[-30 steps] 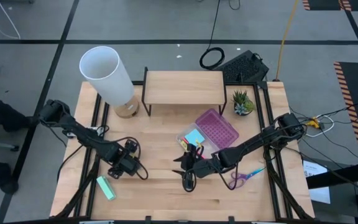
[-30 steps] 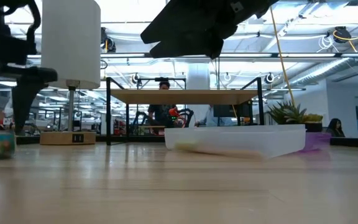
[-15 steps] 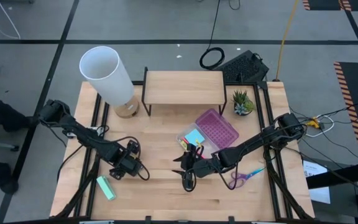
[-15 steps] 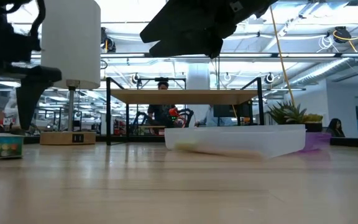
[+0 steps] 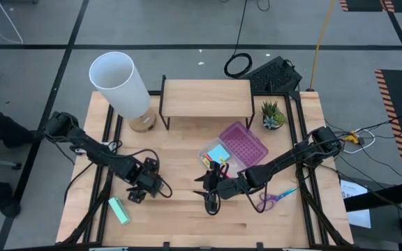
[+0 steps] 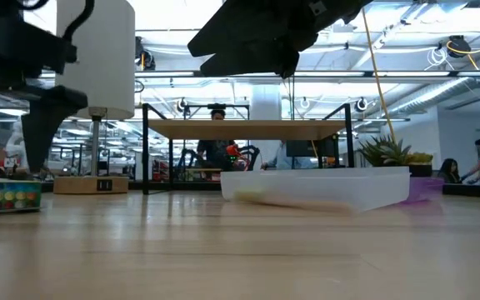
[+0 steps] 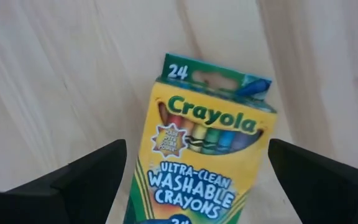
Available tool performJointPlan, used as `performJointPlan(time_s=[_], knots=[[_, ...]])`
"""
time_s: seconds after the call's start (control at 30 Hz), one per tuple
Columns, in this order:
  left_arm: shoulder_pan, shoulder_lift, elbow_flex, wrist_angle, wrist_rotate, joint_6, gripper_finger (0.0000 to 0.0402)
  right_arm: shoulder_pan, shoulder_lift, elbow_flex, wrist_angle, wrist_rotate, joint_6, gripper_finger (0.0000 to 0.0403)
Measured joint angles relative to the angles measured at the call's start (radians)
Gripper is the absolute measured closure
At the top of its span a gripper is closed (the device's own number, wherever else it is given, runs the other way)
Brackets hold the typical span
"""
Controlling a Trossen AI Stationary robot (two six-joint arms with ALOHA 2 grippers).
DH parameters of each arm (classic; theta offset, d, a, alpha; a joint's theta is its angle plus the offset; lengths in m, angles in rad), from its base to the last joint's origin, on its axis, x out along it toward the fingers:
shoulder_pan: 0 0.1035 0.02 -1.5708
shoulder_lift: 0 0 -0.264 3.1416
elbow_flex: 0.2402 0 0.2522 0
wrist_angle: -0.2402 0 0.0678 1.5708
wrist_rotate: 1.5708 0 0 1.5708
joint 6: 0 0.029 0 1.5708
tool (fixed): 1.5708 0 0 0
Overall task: Pack school essentials
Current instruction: Put the crayon box into the transparent violet supply box
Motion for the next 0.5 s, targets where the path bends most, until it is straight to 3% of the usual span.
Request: performJointPlan(time_s=[0.23, 0.5], knots=[[0.003, -0.001, -0.030, 0.013, -0.033, -0.001, 0.0005, 0.000, 0.000, 0.000, -0.006, 0.000, 0.001, 0.0209], [0.003, -0.001, -0.031, 0.013, 0.001, 0.000, 0.0005, 0.000, 0.000, 0.000, -0.006, -0.001, 0.001, 0.0209]])
